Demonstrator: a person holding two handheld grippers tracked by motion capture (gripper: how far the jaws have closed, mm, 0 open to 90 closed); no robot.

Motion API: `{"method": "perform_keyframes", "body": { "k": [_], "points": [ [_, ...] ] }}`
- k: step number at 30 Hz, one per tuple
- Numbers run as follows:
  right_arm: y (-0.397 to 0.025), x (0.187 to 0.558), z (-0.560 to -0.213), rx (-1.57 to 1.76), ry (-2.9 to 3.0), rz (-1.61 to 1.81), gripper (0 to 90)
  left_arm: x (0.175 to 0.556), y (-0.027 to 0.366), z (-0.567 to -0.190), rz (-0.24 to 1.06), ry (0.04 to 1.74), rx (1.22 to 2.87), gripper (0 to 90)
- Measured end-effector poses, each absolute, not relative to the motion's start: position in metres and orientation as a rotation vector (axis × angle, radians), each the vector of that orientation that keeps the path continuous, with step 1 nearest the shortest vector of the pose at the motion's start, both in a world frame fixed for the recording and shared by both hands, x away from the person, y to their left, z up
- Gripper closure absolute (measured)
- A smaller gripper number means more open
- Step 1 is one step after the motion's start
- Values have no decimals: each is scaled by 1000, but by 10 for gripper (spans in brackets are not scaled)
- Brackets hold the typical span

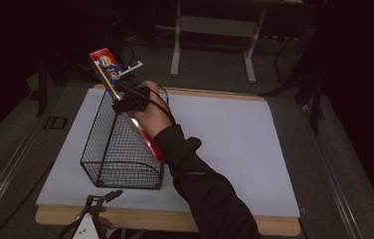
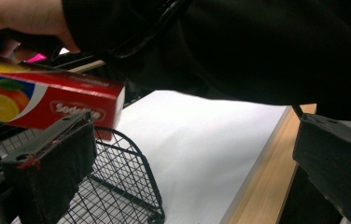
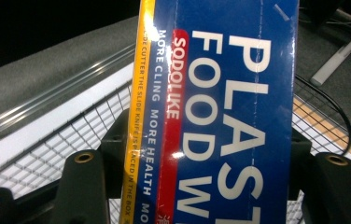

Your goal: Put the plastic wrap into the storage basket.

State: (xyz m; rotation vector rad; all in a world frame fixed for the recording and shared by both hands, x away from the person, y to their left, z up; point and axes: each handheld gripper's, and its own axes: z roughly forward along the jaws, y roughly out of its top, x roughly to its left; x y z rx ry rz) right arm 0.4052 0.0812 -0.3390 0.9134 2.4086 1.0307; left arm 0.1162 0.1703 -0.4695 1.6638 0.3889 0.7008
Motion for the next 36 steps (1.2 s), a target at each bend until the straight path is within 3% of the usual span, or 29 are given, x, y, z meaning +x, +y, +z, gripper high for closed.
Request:
{"method": "perform_keyframes", "body": {
  "k": [15, 36],
  "points": [
    [108, 410, -384, 1009, 2346, 1026, 396, 115, 172, -470, 700, 389, 1662, 1],
    [101, 424, -426, 1152, 2351, 927, 393, 115, 170, -470, 695, 382, 1669, 1]
  ]
}}
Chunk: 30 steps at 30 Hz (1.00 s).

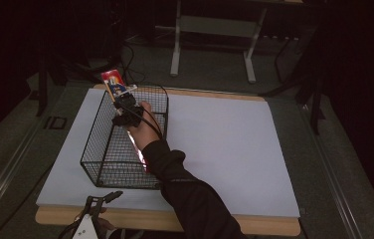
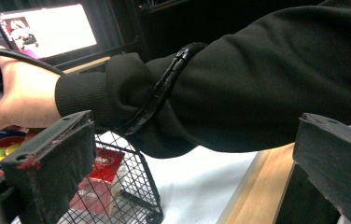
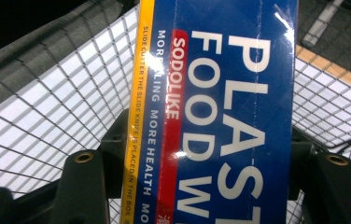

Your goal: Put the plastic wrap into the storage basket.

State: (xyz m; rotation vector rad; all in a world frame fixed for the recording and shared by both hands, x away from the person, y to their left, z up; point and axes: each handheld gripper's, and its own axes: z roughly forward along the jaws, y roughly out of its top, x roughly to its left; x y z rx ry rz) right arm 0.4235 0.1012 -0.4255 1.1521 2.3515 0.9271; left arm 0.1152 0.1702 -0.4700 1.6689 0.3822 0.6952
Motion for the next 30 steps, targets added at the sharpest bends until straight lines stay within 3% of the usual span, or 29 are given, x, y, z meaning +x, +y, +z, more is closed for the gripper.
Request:
{"method": "perform_keyframes", "body": {
  "k": [18, 25, 30],
  "points": [
    [96, 429, -444, 1202, 2412, 886, 365, 115, 169, -470, 694, 376, 1680, 1],
    [90, 429, -438, 1188, 2431, 917, 303, 115, 169, -471, 692, 375, 1681, 1],
    [82, 424, -436, 1138, 2451, 961, 211, 116, 168, -471, 690, 376, 1683, 1]
  ]
}}
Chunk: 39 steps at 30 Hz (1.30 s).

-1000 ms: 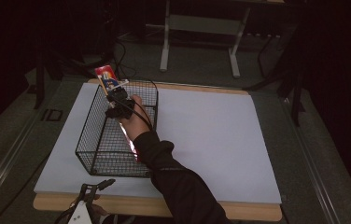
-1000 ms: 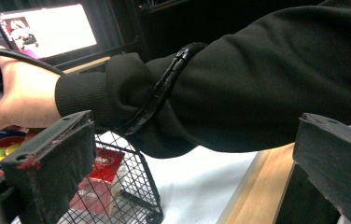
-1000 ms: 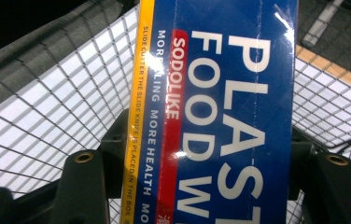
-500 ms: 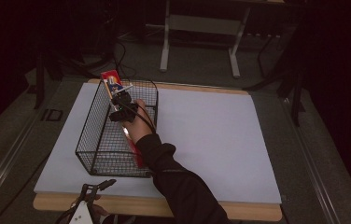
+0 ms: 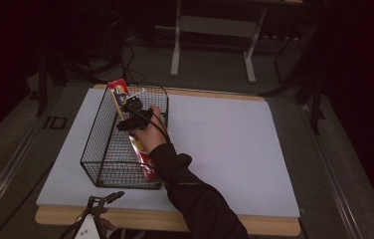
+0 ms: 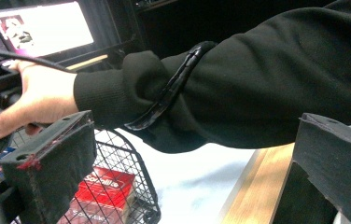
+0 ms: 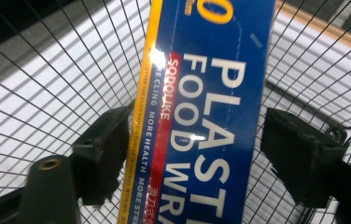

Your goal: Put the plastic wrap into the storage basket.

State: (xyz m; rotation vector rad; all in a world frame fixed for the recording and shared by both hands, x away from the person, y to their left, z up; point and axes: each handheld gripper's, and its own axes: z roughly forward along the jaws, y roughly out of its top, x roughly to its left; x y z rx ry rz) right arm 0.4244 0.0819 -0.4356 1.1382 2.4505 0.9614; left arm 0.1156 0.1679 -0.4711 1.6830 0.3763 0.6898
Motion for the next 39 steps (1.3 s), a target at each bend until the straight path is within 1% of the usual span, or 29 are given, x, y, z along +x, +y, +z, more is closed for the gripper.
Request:
{"method": "perform_keyframes", "body": {
  "k": [2, 4, 12, 22, 39],
  "points": [
    [78, 422, -432, 1118, 2474, 1006, 155, 116, 168, -471, 689, 376, 1683, 1],
    [74, 418, -426, 1078, 2482, 1046, 128, 116, 167, -471, 689, 376, 1686, 1],
    [49, 403, -406, 1020, 2451, 1100, 133, 117, 165, -472, 683, 376, 1690, 1],
    [5, 396, -395, 1023, 2412, 1125, 136, 120, 162, -474, 674, 375, 1702, 1],
    [-80, 384, -403, 1016, 2330, 1159, 136, 121, 160, -475, 676, 379, 1710, 1]
  ]
}}
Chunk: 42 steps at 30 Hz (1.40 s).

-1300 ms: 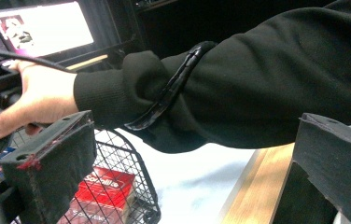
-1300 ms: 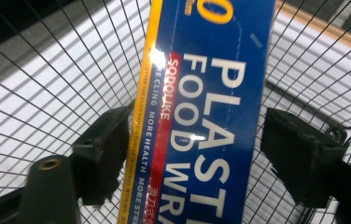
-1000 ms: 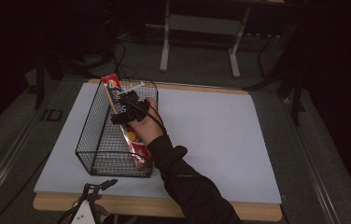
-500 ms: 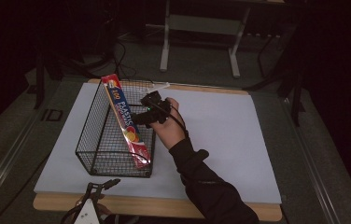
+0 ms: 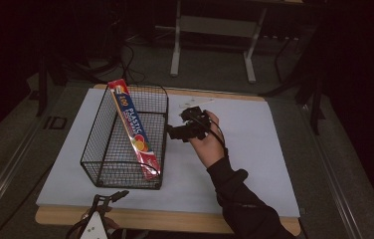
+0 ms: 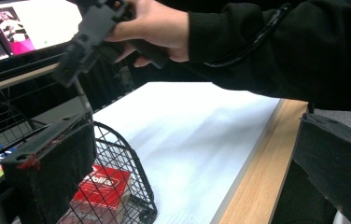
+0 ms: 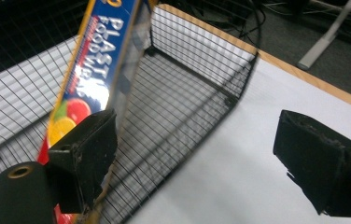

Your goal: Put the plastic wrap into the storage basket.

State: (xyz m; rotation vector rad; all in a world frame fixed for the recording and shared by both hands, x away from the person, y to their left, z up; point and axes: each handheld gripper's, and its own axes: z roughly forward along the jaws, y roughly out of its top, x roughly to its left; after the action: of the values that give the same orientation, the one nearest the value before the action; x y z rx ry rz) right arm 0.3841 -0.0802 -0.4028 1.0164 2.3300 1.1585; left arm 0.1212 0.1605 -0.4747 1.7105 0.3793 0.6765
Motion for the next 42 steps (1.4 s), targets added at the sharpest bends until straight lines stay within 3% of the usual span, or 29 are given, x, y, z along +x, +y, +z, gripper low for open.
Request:
{"method": "perform_keyframes", "body": {
  "k": [42],
  "points": [
    [-198, 335, -476, 1141, 2293, 1058, 142, 123, 158, -476, 674, 382, 1720, 1]
  ]
}}
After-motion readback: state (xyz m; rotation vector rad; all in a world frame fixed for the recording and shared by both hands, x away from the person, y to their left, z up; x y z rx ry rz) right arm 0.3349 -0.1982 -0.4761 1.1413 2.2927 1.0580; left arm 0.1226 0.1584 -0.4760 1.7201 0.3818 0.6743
